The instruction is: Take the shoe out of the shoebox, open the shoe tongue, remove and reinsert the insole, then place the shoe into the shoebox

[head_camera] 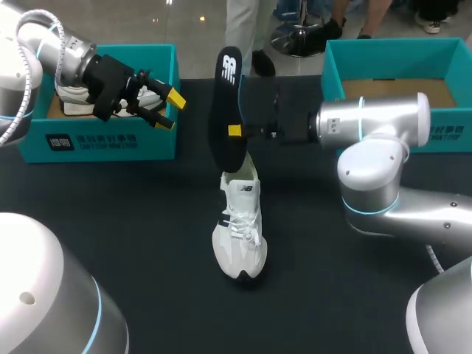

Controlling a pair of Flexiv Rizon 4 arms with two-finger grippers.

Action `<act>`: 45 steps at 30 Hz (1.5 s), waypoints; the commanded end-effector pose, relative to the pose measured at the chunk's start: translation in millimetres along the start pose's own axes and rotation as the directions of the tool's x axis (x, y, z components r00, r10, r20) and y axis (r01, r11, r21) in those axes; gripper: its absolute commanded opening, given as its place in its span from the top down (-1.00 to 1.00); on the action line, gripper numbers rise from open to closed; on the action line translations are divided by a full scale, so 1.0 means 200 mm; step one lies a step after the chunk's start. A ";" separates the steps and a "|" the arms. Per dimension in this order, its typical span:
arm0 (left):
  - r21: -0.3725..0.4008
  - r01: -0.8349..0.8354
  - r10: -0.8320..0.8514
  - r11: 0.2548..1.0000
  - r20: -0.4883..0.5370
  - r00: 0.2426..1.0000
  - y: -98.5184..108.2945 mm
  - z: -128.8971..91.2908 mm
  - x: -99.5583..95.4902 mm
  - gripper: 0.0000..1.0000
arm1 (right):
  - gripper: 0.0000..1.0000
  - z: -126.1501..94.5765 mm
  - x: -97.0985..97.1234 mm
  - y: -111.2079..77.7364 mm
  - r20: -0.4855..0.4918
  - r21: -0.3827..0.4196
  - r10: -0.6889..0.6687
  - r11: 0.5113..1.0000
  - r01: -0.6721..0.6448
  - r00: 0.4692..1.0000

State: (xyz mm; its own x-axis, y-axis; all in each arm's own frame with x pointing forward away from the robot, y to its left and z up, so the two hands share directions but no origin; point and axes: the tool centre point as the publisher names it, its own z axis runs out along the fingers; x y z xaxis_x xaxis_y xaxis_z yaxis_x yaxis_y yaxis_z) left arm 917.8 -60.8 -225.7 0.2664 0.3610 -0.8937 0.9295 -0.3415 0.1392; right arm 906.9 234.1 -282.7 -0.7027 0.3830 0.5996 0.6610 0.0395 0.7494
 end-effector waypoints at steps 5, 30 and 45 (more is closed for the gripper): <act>0.001 -0.001 0.001 1.000 -0.002 1.000 0.00 0.00 0.00 -1.00 | 1.00 0.06 -0.01 -0.07 -0.011 0.013 0.019 1.000 -0.019 1.000; 0.001 -0.001 0.001 1.000 -0.002 1.000 0.00 0.00 0.00 -1.00 | 1.00 0.02 0.03 0.01 0.012 0.030 -0.018 0.999 0.018 1.000; 0.001 -0.001 0.001 1.000 -0.002 1.000 0.00 0.00 0.00 -1.00 | 1.00 0.00 0.05 -0.09 0.019 0.018 0.005 1.000 -0.005 1.000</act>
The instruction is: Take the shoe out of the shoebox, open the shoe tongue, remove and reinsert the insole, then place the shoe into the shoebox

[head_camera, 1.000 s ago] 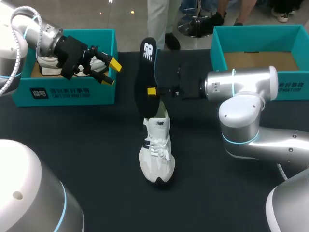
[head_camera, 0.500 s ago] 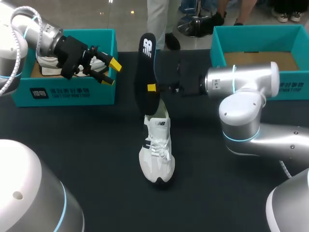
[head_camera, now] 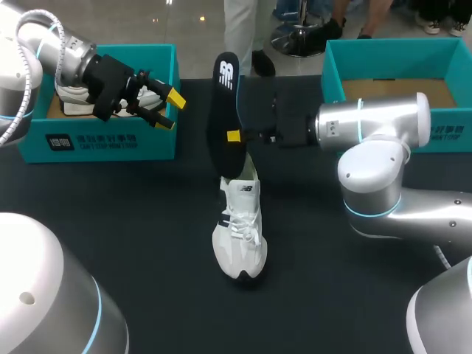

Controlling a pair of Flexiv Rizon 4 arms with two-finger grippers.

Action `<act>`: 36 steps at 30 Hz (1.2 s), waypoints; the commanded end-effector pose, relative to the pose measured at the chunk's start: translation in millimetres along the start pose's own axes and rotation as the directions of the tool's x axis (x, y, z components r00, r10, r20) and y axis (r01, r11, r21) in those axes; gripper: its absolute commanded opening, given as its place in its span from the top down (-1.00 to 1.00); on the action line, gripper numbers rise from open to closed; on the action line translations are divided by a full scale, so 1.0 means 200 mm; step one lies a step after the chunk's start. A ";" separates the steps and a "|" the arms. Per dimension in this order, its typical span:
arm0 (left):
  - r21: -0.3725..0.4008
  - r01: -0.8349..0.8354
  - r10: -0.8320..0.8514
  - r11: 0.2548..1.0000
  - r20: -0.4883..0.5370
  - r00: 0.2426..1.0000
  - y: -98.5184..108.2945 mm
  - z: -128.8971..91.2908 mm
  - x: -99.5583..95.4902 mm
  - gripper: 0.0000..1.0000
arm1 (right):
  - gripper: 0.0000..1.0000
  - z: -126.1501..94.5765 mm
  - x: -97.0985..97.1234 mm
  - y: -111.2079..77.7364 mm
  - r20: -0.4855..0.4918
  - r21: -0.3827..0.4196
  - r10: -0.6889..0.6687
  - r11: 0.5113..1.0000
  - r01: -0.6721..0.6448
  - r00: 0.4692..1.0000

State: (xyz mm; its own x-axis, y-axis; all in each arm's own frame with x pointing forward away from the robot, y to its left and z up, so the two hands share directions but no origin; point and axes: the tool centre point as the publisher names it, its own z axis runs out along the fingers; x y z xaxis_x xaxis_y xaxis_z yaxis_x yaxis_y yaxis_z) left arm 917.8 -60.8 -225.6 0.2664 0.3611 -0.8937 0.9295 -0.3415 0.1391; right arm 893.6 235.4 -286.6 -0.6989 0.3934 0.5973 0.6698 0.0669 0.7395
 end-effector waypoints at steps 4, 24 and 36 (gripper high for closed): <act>0.001 -0.001 0.001 1.000 -0.002 1.000 0.00 0.00 0.00 -1.00 | 1.00 0.00 0.01 -0.06 0.008 -0.017 0.012 1.000 -0.012 1.000; 0.001 -0.001 0.001 1.000 -0.002 1.000 0.00 0.00 0.00 -1.00 | 1.00 -0.07 -0.02 0.01 0.041 -0.020 -0.010 1.000 0.011 0.999; 0.001 -0.001 0.001 1.000 -0.002 1.000 0.00 0.00 0.00 -1.00 | 1.00 -0.09 -0.11 -0.05 0.006 -0.049 -0.026 0.998 0.027 1.000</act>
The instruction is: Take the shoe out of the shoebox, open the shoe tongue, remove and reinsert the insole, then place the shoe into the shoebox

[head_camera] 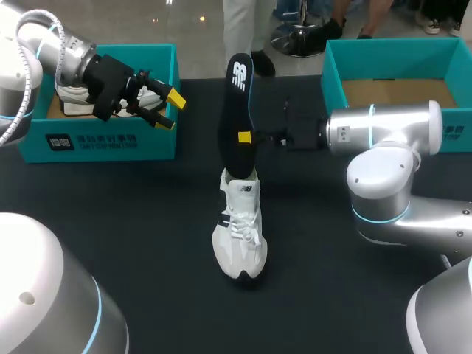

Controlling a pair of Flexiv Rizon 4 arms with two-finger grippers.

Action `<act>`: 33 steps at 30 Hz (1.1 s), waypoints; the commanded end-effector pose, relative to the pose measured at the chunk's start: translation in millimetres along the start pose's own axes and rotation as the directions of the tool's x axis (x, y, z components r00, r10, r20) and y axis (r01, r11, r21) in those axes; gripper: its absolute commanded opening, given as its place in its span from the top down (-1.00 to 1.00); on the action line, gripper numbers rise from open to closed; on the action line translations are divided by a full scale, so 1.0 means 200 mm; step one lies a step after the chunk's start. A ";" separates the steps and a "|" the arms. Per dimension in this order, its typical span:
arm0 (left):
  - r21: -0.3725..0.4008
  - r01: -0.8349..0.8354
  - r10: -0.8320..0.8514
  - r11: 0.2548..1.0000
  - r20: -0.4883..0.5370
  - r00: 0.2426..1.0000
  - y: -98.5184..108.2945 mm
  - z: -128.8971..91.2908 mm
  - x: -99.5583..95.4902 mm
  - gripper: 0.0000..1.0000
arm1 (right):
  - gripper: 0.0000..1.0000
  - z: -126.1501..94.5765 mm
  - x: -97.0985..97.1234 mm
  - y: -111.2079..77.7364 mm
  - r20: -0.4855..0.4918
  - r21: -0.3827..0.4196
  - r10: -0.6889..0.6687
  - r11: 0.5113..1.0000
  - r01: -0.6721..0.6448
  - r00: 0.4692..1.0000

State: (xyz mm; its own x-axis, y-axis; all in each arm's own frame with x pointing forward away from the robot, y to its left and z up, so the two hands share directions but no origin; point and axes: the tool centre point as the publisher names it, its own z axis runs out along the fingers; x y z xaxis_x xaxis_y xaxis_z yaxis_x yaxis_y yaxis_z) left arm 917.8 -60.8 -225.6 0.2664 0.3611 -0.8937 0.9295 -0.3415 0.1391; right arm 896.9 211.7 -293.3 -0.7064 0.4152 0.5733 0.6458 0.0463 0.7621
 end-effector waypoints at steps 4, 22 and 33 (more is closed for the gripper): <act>0.001 -0.001 0.001 1.000 -0.001 1.000 0.00 0.00 0.00 -1.00 | 1.00 0.00 -0.03 -0.05 -0.034 -0.022 -0.004 1.000 0.003 0.999; 0.001 -0.001 0.001 1.000 -0.001 1.000 0.00 0.00 0.00 -1.00 | 1.00 0.00 -0.04 -0.05 -0.019 -0.010 -0.045 0.999 0.045 0.999; 0.001 -0.001 0.001 1.000 -0.001 1.000 0.00 0.00 0.00 -1.00 | 1.00 -0.01 -0.08 -0.13 -0.040 -0.008 -0.063 0.998 0.063 0.997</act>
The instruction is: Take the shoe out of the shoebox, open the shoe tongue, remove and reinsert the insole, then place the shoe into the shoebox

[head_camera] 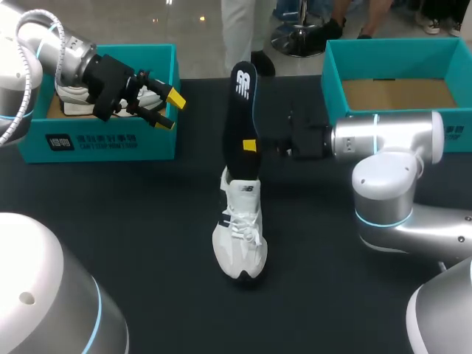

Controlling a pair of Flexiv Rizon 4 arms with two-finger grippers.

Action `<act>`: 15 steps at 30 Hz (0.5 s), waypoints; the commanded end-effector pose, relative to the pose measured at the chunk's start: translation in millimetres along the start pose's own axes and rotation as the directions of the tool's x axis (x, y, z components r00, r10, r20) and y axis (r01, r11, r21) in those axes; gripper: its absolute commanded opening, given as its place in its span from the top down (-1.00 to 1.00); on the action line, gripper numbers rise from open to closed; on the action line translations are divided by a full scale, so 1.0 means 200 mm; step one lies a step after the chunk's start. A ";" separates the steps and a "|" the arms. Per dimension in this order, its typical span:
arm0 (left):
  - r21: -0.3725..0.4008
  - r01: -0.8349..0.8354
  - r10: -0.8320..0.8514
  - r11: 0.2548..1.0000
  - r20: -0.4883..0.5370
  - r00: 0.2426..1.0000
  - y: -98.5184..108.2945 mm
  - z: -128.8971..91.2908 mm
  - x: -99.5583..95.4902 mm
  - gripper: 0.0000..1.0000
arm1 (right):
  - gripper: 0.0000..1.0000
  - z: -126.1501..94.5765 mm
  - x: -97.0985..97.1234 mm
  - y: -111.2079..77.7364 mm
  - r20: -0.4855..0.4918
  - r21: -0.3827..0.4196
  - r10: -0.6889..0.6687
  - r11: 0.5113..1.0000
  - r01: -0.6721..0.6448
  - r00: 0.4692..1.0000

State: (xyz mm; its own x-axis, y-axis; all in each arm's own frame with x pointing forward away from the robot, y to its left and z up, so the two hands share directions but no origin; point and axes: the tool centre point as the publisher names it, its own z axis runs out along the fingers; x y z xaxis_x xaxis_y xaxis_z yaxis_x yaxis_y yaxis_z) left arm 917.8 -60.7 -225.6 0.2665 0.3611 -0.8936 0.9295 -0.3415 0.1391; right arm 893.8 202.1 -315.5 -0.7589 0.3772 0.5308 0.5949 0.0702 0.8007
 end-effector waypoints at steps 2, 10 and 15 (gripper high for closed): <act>0.001 -0.001 0.001 1.000 -0.001 1.000 0.00 0.00 0.00 -1.00 | 1.00 0.01 0.00 -0.06 -0.003 -0.001 0.006 1.000 -0.006 1.000; 0.001 -0.001 0.001 1.000 -0.001 1.000 0.00 0.00 0.00 -1.00 | 1.00 0.02 0.03 -0.16 -0.002 -0.005 0.009 1.000 -0.009 1.000; 0.001 -0.001 0.001 1.000 -0.001 1.000 0.00 0.00 0.00 -1.00 | 1.00 0.03 0.04 -0.22 0.004 0.003 0.018 1.000 -0.018 1.000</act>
State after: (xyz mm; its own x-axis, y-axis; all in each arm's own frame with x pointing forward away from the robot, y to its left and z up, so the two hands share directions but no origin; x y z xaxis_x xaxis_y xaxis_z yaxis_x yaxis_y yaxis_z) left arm 917.8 -60.8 -225.6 0.2664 0.3611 -0.8937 0.9295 -0.3415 0.1391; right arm 868.8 203.7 -344.5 -0.7500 0.3742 0.5454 0.6099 0.0722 0.7892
